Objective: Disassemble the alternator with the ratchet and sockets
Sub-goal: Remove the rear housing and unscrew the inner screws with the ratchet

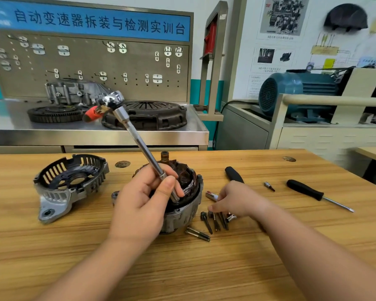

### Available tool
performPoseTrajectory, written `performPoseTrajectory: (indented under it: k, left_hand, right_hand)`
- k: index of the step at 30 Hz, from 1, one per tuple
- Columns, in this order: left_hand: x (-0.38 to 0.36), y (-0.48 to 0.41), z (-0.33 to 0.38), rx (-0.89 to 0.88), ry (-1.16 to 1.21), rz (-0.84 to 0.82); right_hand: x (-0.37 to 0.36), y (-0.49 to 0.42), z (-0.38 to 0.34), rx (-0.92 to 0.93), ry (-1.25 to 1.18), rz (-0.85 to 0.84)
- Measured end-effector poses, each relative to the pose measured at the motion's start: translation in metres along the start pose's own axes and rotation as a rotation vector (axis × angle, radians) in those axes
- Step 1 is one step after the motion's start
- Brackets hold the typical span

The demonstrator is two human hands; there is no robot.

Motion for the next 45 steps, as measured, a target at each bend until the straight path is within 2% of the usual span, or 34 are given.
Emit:
performPoseTrajectory:
  k: [7, 10, 13, 17, 19, 21, 23, 24, 26, 29, 32, 34, 38, 45]
  left_hand:
    - [0.002, -0.001, 0.0, 0.006, -0.054, -0.027]
    - [0.004, -0.002, 0.001, 0.036, -0.031, -0.028]
    - [0.005, -0.004, 0.006, 0.056, -0.002, -0.049]
    - [0.004, -0.009, 0.017, 0.082, -0.061, -0.125]
    - [0.0, -0.014, 0.022, 0.072, -0.137, -0.197]
    - [-0.008, -0.019, 0.027, 0.078, -0.192, -0.293]
    - [-0.018, -0.023, 0.031, 0.099, -0.186, -0.392]
    - [-0.022, -0.025, 0.032, 0.108, -0.179, -0.421]
    - [-0.024, -0.032, 0.034, 0.115, -0.186, -0.389]
    - [-0.017, -0.038, 0.033, 0.078, -0.323, -0.21]
    - [-0.006, -0.03, 0.027, 0.001, -0.675, -0.099]
    - [-0.005, -0.02, 0.017, -0.031, -0.914, -0.109]
    - [-0.002, -0.003, -0.014, 0.014, -1.141, -0.142]
    - [0.022, -0.001, -0.04, -0.056, -1.063, -0.116]
  right_hand:
    - [-0.009, -0.014, 0.001, -0.05, 0.029, 0.005]
    - [-0.004, -0.008, 0.002, 0.004, -0.073, 0.06]
    - [0.011, 0.011, -0.009, 0.167, -0.256, 0.162]
    - [0.035, 0.049, -0.043, 0.536, -0.654, 0.233]
    - [0.043, 0.066, -0.066, 0.726, -0.825, 0.13]
    - [0.047, 0.08, -0.09, 0.905, -0.998, -0.068]
    - [0.054, 0.092, -0.109, 1.043, -1.212, -0.246]
    - [0.059, 0.095, -0.115, 1.077, -1.322, -0.276]
    - [0.069, 0.093, -0.118, 1.071, -1.538, -0.242]
    - [0.08, 0.084, -0.115, 1.048, -1.79, -0.147]
    - [0.086, 0.075, -0.106, 1.036, -1.935, -0.036]
    - [0.089, 0.072, -0.098, 1.03, -1.946, 0.059]
    - [0.091, 0.063, -0.083, 1.032, -1.929, 0.198]
    - [0.088, 0.053, -0.076, 1.047, -1.851, 0.317]
Point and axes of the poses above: each hand's wrist, its own y-axis away from the middle knuckle, its own x-axis out of the back of the hand, z = x × y, the point moved 3 cm from there along -y, towards the middle knuckle, and after that the axes turned 12 degrees about -z, right-handed, at the moved point
